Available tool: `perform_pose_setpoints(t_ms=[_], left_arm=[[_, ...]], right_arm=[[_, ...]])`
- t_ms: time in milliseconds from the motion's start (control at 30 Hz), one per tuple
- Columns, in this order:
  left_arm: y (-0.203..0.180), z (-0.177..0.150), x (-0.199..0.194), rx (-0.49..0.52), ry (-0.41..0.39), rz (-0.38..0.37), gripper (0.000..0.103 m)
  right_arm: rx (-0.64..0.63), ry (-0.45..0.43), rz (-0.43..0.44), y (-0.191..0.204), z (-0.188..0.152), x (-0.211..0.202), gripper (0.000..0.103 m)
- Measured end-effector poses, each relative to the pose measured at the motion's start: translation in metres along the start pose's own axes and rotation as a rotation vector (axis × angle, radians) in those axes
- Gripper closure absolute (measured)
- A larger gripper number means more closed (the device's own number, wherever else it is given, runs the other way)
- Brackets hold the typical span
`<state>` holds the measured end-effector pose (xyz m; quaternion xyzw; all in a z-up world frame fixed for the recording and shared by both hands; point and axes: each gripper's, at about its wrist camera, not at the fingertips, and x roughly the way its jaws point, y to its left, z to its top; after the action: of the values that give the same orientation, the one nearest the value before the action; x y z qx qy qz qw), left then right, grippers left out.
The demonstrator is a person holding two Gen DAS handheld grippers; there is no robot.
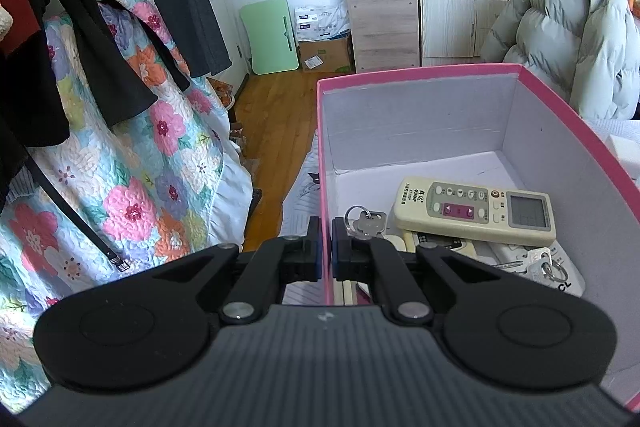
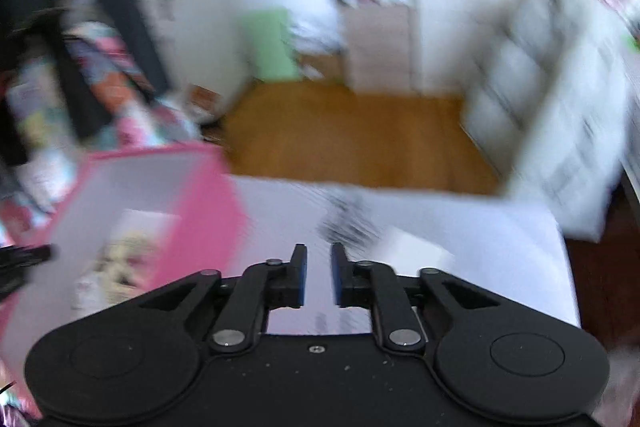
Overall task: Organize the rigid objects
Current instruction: 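Grasp the white square charger on the bed with the right gripper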
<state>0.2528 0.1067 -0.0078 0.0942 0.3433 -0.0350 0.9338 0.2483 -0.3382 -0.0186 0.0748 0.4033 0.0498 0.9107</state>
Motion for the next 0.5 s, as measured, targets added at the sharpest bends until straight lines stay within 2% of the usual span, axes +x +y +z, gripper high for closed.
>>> perform_pose_setpoints(t_ms=[33,133,233,333,500], left_arm=[[0.000,0.000,0.000,0.001,0.000,0.001,0.099],[-0.001,0.000,0.000,0.008,-0.002,0.002,0.099],[-0.004,0.000,0.001,0.025,-0.002,0.009,0.099],[-0.005,0.000,0.000,0.033,-0.003,0.011,0.099],[-0.005,0.000,0.000,0.031,-0.007,0.010,0.099]], right_arm=[[0.008,0.007,-0.006,-0.009,-0.003,0.004,0.067],[0.019,0.022,-0.007,-0.031,-0.006,0.017,0.050],[-0.024,0.010,0.006,-0.040,-0.006,0.036,0.038],[-0.198,0.014,0.014,-0.034,-0.003,0.057,0.031],[-0.532,0.051,0.009,-0.021,0.001,0.083,0.030]])
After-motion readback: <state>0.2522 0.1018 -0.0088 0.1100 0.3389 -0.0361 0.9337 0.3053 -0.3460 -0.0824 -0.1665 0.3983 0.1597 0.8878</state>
